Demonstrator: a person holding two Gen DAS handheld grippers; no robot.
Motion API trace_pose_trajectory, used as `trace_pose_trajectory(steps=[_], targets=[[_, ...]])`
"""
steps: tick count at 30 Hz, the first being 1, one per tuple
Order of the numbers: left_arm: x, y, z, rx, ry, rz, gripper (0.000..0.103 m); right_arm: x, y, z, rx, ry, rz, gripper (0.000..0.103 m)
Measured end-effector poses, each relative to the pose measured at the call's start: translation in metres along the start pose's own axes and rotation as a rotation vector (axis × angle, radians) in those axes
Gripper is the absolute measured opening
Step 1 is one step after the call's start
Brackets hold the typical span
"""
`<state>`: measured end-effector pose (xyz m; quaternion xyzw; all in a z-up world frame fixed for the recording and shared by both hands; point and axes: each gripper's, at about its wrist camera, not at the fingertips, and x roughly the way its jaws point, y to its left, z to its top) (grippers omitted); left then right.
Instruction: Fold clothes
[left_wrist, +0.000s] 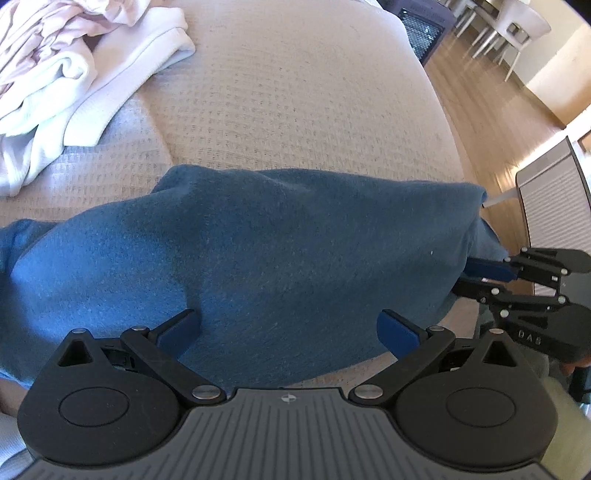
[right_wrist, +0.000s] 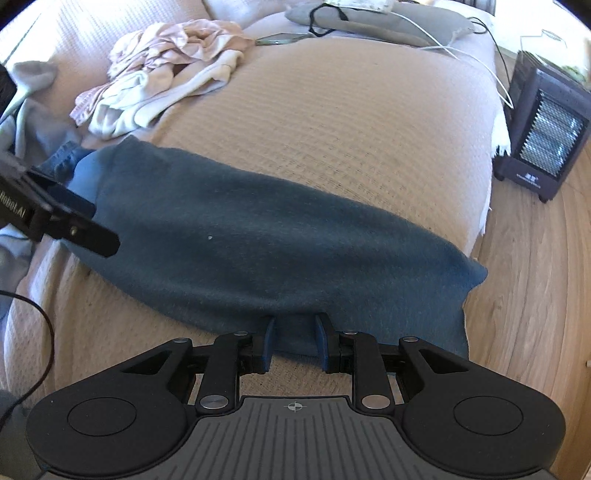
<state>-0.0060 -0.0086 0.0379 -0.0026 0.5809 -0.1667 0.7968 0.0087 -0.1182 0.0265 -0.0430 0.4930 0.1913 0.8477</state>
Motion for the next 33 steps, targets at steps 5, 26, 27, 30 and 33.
trace_pose_trajectory(steps=[5, 26, 27, 30, 33], targets=[[0.0, 0.0, -0.001, 0.021, -0.009, 0.002, 0.103, 0.001, -0.001, -0.001, 0.033, -0.004, -0.007, 0.025], [-0.015, 0.01, -0.006, -0.017, -0.114, -0.064, 0.103, -0.001, 0.004, -0.004, 0.035, -0.016, -0.046, 0.027], [-0.017, 0.009, -0.006, -0.016, -0.119, -0.064, 0.103, 0.0, 0.004, -0.004, 0.035, -0.016, -0.046, 0.027], [-0.019, 0.006, -0.008, -0.008, -0.137, -0.069, 0.103, 0.0, 0.004, -0.004, 0.035, -0.015, -0.045, 0.027], [-0.022, 0.004, -0.008, 0.006, -0.161, -0.068, 0.103, 0.0, 0.004, -0.003, 0.036, -0.014, -0.043, 0.028]])
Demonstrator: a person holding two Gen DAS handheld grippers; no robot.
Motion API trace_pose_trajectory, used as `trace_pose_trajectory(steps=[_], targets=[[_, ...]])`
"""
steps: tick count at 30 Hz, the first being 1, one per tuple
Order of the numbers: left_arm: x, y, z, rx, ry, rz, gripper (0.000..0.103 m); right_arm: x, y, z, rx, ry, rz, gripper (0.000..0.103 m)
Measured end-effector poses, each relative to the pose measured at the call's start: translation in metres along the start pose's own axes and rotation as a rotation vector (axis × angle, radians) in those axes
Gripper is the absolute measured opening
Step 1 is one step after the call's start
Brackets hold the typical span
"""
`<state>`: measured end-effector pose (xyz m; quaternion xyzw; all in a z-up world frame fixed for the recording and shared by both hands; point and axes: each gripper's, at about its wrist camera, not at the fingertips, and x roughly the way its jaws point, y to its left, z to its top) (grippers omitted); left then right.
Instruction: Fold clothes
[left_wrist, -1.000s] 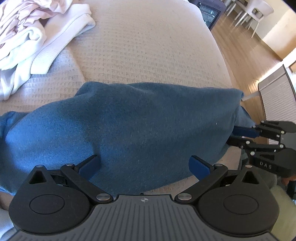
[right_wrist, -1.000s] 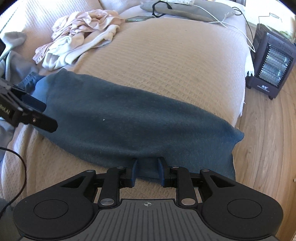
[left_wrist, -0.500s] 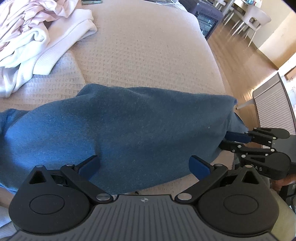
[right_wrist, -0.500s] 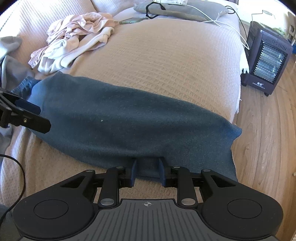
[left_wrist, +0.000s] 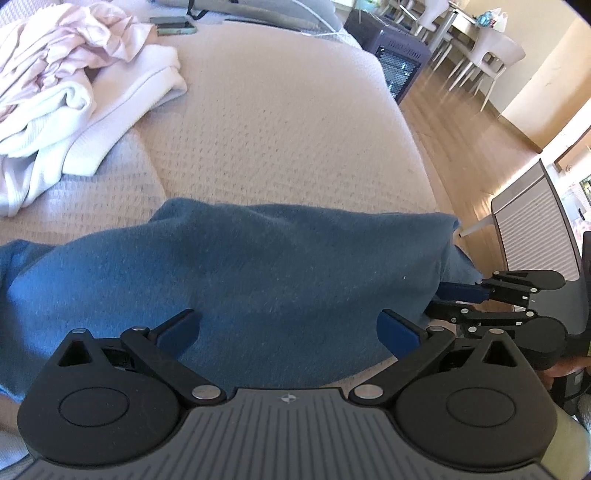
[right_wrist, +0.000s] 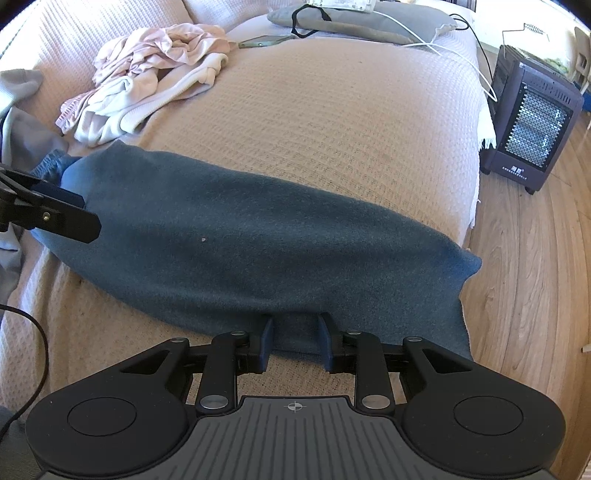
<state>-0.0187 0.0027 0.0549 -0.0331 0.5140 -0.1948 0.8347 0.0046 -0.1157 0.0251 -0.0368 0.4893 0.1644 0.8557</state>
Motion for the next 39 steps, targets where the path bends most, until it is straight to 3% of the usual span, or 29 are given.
trace_pose_trajectory(steps=[7, 39], targets=[[-0.007, -0.004, 0.001, 0.016, -0.027, 0.037, 0.103, 0.0, 0.0, 0.0, 0.003, -0.004, 0.002, 0.028], [0.007, -0.01, -0.006, 0.017, 0.039, 0.088, 0.103, -0.004, 0.001, -0.003, 0.012, -0.029, -0.011, 0.029]])
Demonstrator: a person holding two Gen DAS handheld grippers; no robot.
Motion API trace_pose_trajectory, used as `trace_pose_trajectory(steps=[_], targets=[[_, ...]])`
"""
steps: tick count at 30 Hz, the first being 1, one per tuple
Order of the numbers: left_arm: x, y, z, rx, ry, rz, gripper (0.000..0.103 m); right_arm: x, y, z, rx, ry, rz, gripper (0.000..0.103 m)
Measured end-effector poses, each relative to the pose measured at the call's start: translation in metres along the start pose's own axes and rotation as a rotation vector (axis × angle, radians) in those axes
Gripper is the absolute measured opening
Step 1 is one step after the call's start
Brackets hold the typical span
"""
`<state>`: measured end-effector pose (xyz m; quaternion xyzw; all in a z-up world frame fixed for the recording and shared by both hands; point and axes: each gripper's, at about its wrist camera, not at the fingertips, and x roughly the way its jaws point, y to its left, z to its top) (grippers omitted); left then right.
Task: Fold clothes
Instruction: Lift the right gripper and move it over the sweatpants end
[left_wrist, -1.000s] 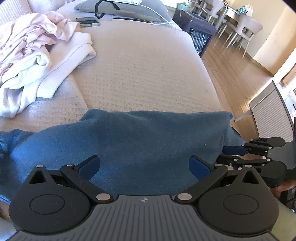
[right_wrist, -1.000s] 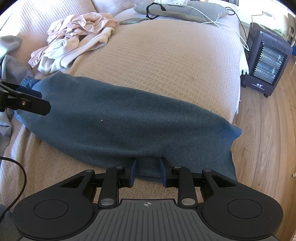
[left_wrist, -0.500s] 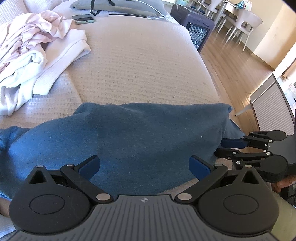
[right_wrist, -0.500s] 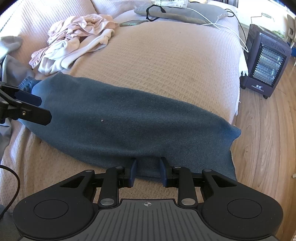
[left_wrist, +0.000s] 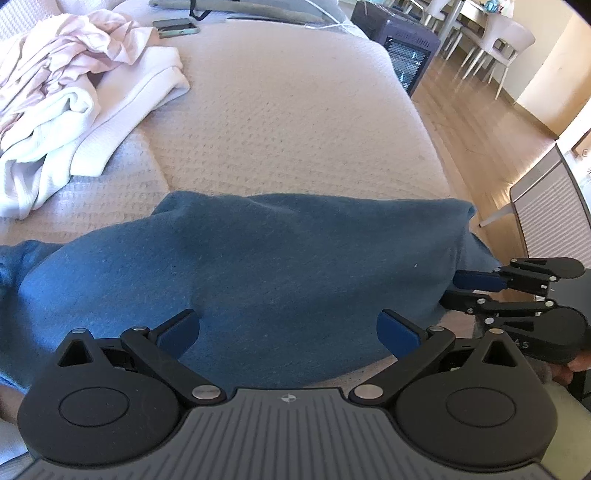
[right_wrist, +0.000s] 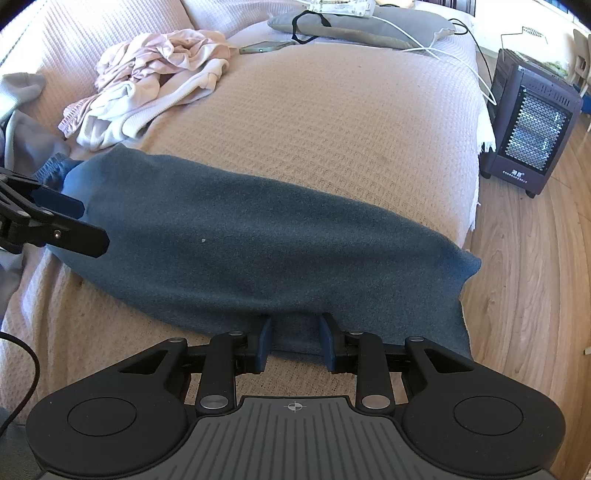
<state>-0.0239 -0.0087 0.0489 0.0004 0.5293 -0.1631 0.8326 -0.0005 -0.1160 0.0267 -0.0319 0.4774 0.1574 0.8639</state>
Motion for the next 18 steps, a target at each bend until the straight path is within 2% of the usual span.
trace_pose_trajectory(steps=[6, 7, 9, 12, 18], targets=[[0.001, 0.001, 0.0, 0.006, 0.011, 0.008, 0.103, -0.012, -0.007, -0.005, 0.005, -0.029, 0.025, 0.031], [0.001, 0.001, 0.001, 0.005, 0.01, 0.009, 0.103, -0.015, -0.009, -0.006, 0.002, -0.036, 0.027, 0.037], [0.001, 0.003, 0.001, -0.002, 0.009, 0.01, 0.103, -0.024, -0.012, -0.01, -0.005, -0.052, 0.025, 0.042], [0.004, 0.003, 0.002, -0.009, 0.017, 0.012, 0.103, -0.043, -0.025, -0.018, 0.005, -0.077, 0.018, 0.042], [0.007, -0.003, 0.003, 0.007, 0.028, 0.007, 0.103, -0.053, -0.049, -0.034, 0.091, -0.06, 0.0, 0.042]])
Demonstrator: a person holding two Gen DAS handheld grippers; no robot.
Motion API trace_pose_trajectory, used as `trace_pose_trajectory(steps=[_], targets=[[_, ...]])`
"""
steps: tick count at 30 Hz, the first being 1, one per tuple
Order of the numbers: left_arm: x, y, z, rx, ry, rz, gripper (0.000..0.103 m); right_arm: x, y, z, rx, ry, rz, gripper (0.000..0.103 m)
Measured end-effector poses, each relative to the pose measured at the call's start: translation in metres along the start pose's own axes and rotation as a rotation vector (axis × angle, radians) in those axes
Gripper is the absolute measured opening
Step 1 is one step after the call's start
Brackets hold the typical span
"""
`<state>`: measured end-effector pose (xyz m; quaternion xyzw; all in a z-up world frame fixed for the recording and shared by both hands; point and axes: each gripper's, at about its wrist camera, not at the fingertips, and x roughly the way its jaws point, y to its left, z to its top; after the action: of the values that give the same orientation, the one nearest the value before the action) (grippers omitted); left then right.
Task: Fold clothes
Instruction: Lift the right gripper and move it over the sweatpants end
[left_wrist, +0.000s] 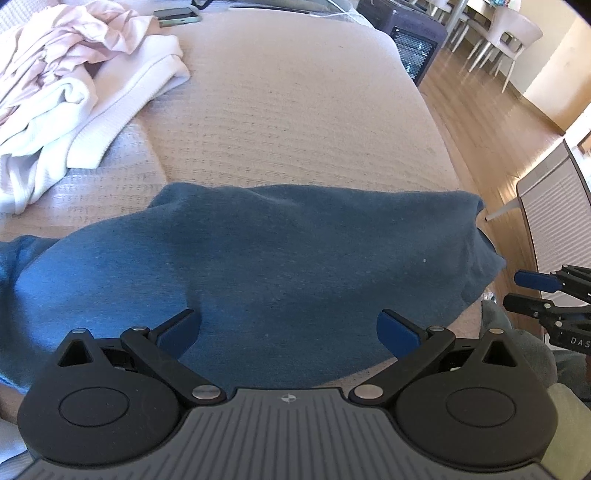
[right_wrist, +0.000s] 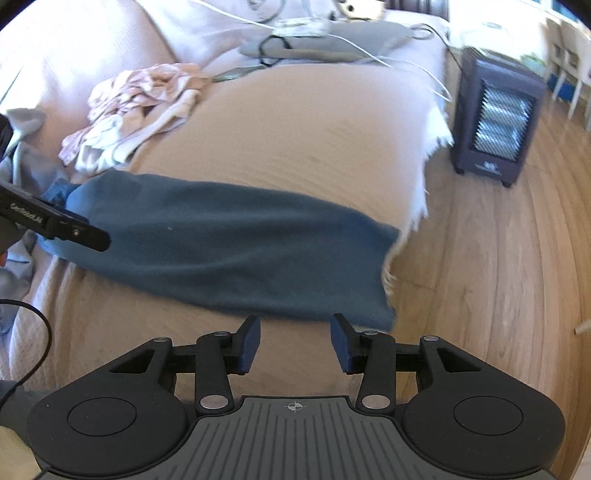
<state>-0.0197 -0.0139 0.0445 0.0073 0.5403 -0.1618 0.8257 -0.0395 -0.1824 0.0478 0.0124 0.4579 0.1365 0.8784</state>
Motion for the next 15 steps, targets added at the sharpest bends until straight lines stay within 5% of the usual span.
trace_pose_trajectory(steps=[15], targets=[[-0.001, -0.002, 0.003, -0.004, 0.019, 0.023, 0.103, 0.003, -0.03, -0.004, 0.042, 0.018, 0.018, 0.054]])
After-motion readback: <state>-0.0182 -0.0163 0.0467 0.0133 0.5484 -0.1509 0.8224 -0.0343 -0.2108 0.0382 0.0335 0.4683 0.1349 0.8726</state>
